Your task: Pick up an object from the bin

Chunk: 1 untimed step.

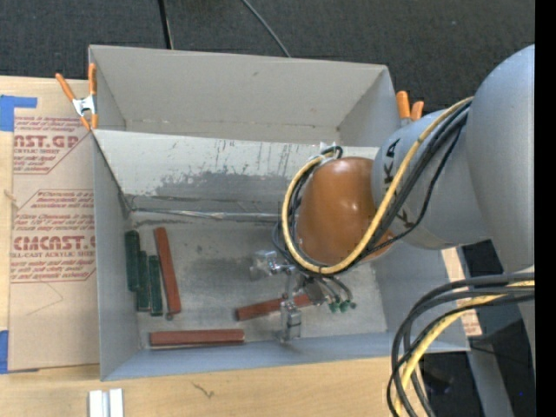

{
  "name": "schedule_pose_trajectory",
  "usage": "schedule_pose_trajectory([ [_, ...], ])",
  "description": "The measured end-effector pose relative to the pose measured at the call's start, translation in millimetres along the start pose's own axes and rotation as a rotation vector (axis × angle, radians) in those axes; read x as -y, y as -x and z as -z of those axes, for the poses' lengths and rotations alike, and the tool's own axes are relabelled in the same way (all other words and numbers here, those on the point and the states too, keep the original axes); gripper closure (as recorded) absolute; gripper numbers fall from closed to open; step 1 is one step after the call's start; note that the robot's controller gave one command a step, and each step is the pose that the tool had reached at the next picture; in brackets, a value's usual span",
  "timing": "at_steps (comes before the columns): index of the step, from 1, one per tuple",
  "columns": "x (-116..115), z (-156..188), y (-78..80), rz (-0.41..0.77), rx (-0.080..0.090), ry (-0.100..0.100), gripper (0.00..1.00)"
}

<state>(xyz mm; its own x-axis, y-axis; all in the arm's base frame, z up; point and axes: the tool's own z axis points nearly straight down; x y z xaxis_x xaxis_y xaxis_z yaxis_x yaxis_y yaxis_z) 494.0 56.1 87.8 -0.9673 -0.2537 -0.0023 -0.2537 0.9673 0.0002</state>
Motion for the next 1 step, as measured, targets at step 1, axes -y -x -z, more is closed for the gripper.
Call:
schedule_pose_trajectory([
  [1,8.6,-18.1,-4.3,0.142,-0.002,0.001,1.00],
])
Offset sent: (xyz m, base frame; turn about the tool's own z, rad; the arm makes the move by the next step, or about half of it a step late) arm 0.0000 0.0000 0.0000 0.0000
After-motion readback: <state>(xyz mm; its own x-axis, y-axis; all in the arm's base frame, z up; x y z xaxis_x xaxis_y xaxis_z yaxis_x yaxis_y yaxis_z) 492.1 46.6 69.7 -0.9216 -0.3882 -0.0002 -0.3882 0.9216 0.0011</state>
